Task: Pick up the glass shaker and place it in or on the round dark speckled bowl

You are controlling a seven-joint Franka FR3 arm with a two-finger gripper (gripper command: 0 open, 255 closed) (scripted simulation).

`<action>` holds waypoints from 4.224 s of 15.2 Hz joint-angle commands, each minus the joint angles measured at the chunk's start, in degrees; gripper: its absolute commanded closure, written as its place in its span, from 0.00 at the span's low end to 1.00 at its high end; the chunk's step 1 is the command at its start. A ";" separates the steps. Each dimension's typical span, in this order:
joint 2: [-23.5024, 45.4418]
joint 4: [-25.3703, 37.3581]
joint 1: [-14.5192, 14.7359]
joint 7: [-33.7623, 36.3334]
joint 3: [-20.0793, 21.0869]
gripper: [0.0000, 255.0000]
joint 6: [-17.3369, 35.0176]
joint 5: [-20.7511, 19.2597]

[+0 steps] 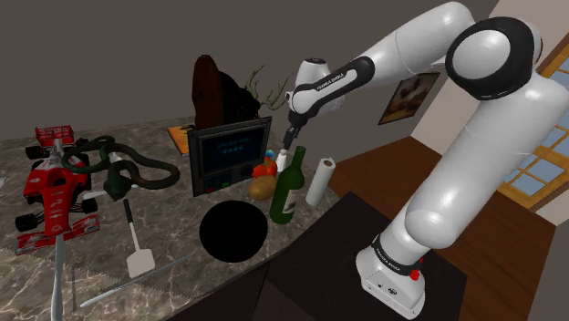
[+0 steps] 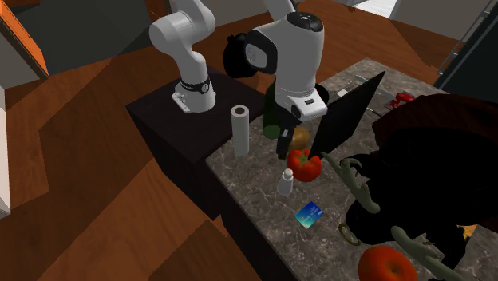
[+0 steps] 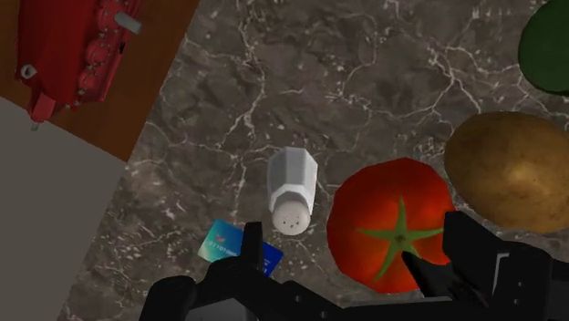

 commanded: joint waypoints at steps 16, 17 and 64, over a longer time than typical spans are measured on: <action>18.61 7.31 -1.23 -3.00 0.56 0.00 11.05 0.43; 18.61 7.31 -1.23 -3.00 0.56 0.00 11.05 0.43; -0.35 10.99 0.46 -1.45 0.26 1.00 -11.57 -1.97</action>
